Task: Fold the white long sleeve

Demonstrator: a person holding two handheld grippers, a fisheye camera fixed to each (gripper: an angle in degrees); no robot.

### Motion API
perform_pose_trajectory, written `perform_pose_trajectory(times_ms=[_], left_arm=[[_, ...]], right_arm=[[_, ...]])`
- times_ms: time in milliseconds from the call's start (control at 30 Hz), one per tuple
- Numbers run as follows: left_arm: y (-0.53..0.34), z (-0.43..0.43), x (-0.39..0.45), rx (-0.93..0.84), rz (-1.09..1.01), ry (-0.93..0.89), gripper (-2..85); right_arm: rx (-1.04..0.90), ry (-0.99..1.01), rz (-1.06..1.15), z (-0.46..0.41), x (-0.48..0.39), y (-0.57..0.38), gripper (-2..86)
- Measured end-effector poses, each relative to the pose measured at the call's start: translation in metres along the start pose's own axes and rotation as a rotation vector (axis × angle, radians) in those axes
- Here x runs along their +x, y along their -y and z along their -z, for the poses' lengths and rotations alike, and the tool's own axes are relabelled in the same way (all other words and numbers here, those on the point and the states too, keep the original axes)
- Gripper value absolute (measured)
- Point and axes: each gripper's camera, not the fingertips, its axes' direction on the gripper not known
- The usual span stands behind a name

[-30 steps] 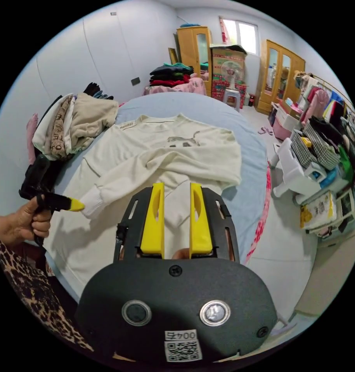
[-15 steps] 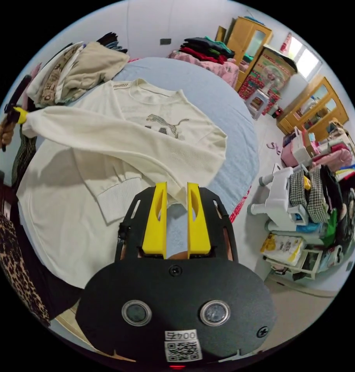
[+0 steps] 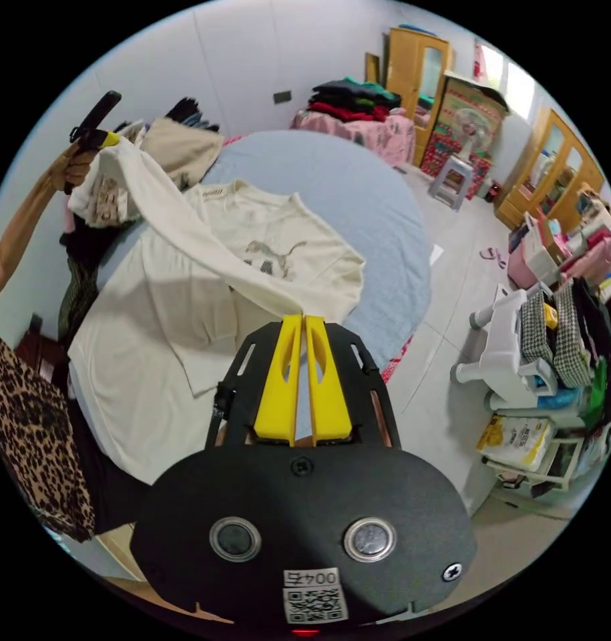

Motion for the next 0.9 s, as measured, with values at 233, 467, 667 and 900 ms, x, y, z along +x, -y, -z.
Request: perform_pose_trajectory(times_ms=[233, 467, 667, 900], left_arm=[[0.029, -0.002, 0.031, -0.106, -0.149, 0.155, 0.9], [-0.069, -0.128, -0.101, -0.333, 0.124, 0.23, 0.9], [-0.108, -0.185, -0.138, -0.28, 0.218, 0.212, 1.1], [-0.111, -0.216, -0.143, -0.252, 0.265, 0.247, 3.2]], right_arm=[[0.114, -0.069, -0.026, 0.017, -0.022, -0.023, -0.5], [-0.03, -0.066, 0.016, -0.042, -0.059, -0.05, -0.2], [-0.094, -0.093, 0.002, -0.066, -0.077, -0.063, 0.9], [-0.086, 0.002, -0.173, -0.063, -0.063, -0.083, 5.6]])
